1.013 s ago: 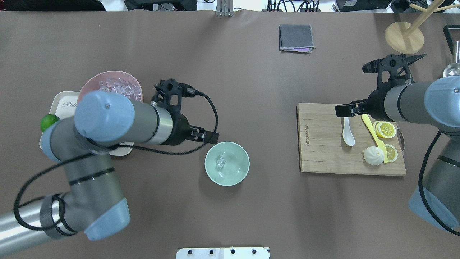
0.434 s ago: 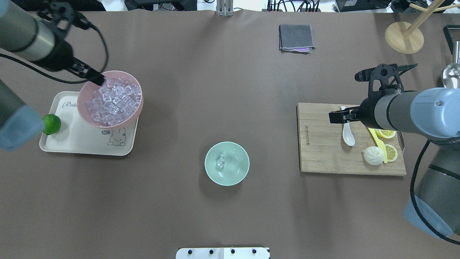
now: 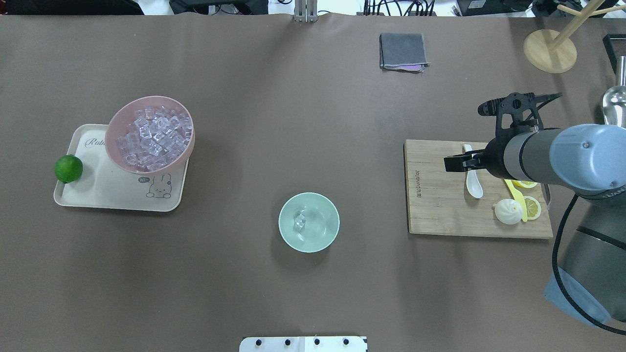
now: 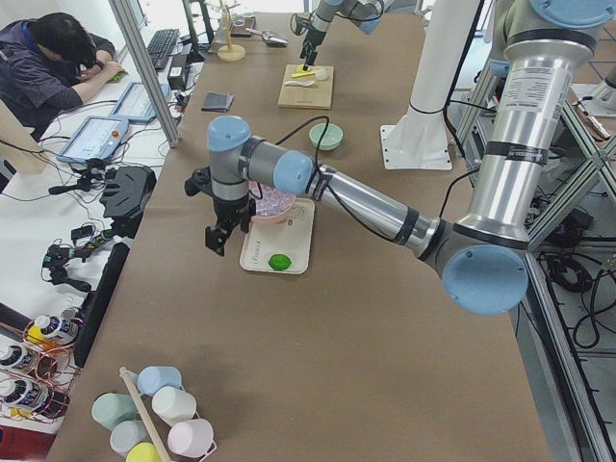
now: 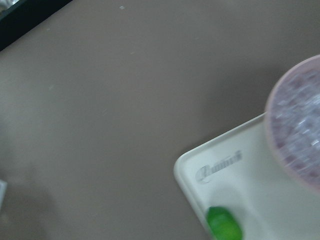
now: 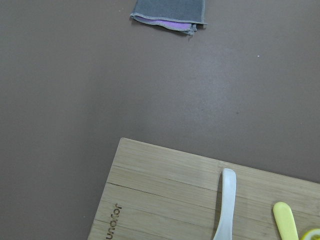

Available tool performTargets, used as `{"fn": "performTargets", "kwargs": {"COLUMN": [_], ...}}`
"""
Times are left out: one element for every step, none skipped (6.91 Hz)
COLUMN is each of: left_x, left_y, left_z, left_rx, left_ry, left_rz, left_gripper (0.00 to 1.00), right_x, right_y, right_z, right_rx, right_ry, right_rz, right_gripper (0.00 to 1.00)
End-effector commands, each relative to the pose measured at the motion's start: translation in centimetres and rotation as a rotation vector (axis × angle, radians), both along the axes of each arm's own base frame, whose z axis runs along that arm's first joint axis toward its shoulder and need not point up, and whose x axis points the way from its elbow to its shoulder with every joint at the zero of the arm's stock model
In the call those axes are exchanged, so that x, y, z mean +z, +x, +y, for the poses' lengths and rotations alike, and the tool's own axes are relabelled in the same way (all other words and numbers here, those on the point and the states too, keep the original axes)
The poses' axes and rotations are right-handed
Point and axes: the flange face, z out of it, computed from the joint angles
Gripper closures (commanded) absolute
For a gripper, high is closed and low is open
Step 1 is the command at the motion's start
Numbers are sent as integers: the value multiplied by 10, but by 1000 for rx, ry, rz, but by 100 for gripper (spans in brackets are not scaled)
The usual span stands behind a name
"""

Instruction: Put spoon and ice into bowl

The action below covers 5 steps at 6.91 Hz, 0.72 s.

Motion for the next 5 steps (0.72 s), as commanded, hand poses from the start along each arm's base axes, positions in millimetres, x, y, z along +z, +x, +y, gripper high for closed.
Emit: {"fn": "performTargets", "kwargs": {"left_x": [128,148,153,150,149], "left_y": [-119,-127,-126,-126,-127], "left_z": [55,74,82,81,81], "left_rx": [-110,-145,-148,-148,-150], "left_ry": [-170,-221,-223,-218,-216], "left_rz": [-7,7,6,4,4], "left_gripper": [2,2,2,2,2], "right_x": [-2,6,15,26,41], "right_y": [-5,-9,-20,-34,-42], "right_z": [-3,-6,-13,-25,-31], "right_rx": [-3,-6,-5,-1,19], "right_ry": [-1,-11,-25,-43,-77], "right_rz": [-2,9,26,45,62], "right_gripper": [0,0,0,1,1]}}
